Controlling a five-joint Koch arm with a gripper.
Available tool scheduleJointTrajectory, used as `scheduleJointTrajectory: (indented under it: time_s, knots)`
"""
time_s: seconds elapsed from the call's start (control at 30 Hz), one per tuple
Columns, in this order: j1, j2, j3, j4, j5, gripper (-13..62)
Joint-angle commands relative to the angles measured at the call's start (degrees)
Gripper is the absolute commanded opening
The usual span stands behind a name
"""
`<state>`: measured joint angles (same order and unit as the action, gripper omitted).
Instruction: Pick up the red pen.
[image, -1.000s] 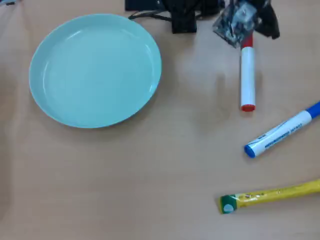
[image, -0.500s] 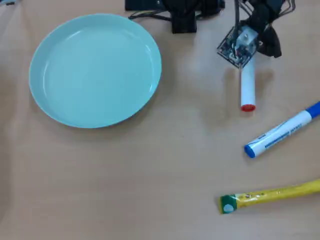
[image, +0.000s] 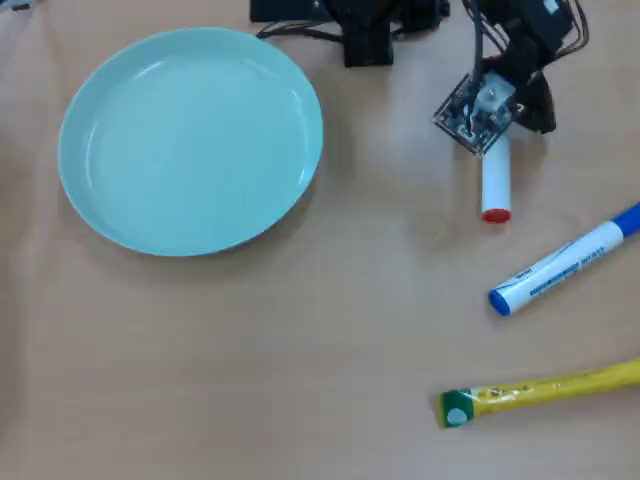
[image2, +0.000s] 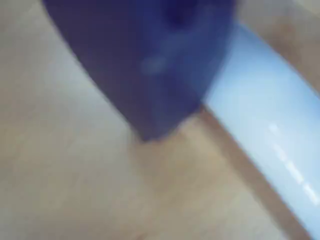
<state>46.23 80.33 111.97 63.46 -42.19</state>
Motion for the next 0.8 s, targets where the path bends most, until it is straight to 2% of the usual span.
scheduleJointTrajectory:
  time_s: [0.0,0.23,0.33,0.77]
  knots:
    - [0.0,-1.93,0.79,-8.96,1.32,35.2]
    - [-1.14,-1.67,4.92,-17.58,4.31,7.1]
    - [-3.43,-1.58,5.89,-18.54,4.31,-7.9]
    - [-6.33,2.29,7.29,-14.68,6.68,-6.2]
